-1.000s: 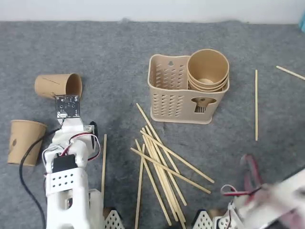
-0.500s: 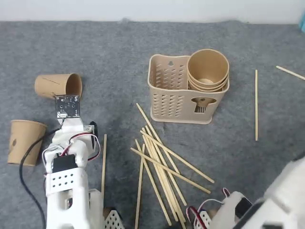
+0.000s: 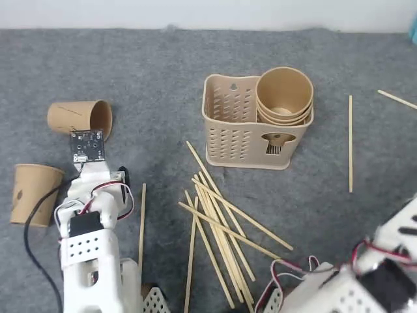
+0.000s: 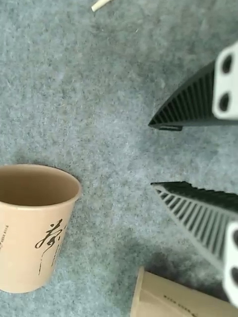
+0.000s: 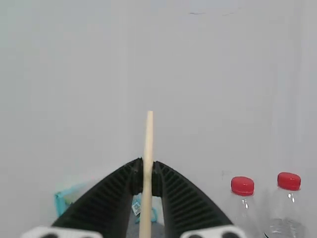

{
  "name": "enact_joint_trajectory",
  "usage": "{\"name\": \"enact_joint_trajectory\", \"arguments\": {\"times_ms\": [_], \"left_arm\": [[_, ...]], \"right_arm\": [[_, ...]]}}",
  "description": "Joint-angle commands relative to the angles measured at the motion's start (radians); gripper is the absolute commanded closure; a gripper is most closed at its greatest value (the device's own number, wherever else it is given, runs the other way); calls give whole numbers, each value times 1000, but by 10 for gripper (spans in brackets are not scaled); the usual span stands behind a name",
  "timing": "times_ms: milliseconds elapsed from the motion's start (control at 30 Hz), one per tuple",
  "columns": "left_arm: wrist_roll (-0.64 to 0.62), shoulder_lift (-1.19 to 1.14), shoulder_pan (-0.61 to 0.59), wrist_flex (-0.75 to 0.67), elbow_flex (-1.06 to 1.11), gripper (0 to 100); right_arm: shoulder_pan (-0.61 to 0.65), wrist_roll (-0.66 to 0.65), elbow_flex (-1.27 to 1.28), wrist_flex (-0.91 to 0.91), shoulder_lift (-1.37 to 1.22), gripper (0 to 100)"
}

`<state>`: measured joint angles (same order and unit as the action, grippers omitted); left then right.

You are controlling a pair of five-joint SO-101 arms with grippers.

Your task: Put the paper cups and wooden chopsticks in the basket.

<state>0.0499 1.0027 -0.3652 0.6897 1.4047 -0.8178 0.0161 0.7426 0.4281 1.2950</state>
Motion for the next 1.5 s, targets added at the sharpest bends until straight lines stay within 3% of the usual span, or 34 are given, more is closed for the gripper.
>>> {"name": "enact_joint_trajectory", "arguments": {"times_ms": [0, 200, 367, 467, 667, 833, 1100, 1300, 1367, 1467], "left_arm": [[9, 3, -5, -23, -31, 834], [5, 3, -3, -26, -31, 834], [5, 3, -3, -26, -31, 834], [3, 3, -3, -28, -31, 834], [3, 3, -2, -28, -31, 834], [3, 3, -2, -28, -31, 834], [3, 3, 0, -28, -30, 834], [3, 3, 0, -28, -30, 834], [3, 3, 0, -29, -30, 834], [3, 3, 0, -29, -30, 834]], "right_arm": [[-16, -15, 229, -403, -4, 992], [-15, -8, 348, -736, -199, 992], [-13, -5, 296, -975, -507, 992], [-16, 63, 222, -1158, -728, 992], [-15, 135, -84, -1469, -1247, 992], [-2, 137, -505, -1624, -1705, 992], [77, 121, -1524, -1607, -2480, 992], [120, 98, -2364, -1214, -2953, 992], [122, 109, -2430, -1138, -3031, 992], [111, 110, -2392, -1193, -3030, 992]]}}
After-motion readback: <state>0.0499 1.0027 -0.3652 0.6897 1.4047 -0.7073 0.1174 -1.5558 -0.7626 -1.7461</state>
